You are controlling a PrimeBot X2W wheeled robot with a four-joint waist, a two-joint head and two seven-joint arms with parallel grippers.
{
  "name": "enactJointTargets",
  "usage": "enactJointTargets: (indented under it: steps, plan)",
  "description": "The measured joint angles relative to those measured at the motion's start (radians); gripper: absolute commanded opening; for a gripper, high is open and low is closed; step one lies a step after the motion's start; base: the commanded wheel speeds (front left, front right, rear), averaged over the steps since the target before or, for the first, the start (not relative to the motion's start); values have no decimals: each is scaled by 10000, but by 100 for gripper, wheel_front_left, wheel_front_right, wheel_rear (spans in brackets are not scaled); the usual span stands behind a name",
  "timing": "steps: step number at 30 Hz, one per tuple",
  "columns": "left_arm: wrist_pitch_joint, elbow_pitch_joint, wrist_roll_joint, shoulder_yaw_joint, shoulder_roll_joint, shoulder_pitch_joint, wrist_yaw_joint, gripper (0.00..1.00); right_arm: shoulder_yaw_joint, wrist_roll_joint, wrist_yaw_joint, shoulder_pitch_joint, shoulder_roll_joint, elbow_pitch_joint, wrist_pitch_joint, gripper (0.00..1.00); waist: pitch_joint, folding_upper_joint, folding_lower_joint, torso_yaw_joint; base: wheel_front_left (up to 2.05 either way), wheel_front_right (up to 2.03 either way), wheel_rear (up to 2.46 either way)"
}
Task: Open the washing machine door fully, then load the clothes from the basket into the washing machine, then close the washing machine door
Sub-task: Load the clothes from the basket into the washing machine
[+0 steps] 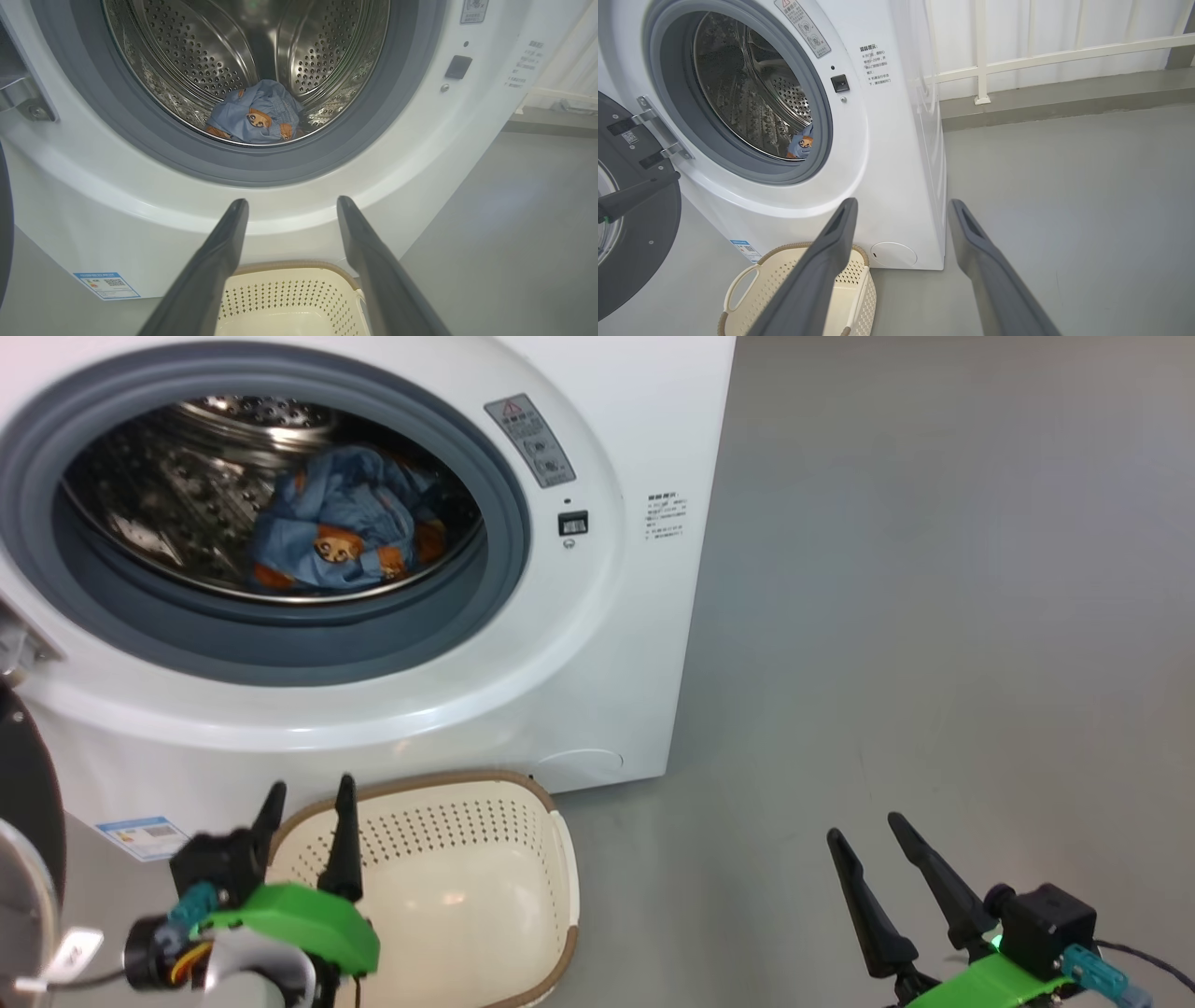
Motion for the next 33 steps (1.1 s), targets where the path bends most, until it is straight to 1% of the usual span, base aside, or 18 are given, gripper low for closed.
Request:
enactJointTargets:
  steps: [12,20,25,33]
  plan:
    - [-2,-1854,-249,-75,10,2360,15,100,4,0,0,523,-111,61,2,100,-799,0,0,113,0,0,0]
    - [0,-2844,-359,132,15,3197,15,100,-12,0,0,666,-201,56,2,100,-988,0,0,125,0,0,0]
    - [0,-3252,-610,291,17,3568,92,100,-40,0,0,671,-274,56,2,100,-1121,0,0,111,0,0,0]
    - [0,-3720,-688,631,21,4205,138,100,-105,0,0,874,-339,38,2,100,-1393,0,0,21,0,0,0]
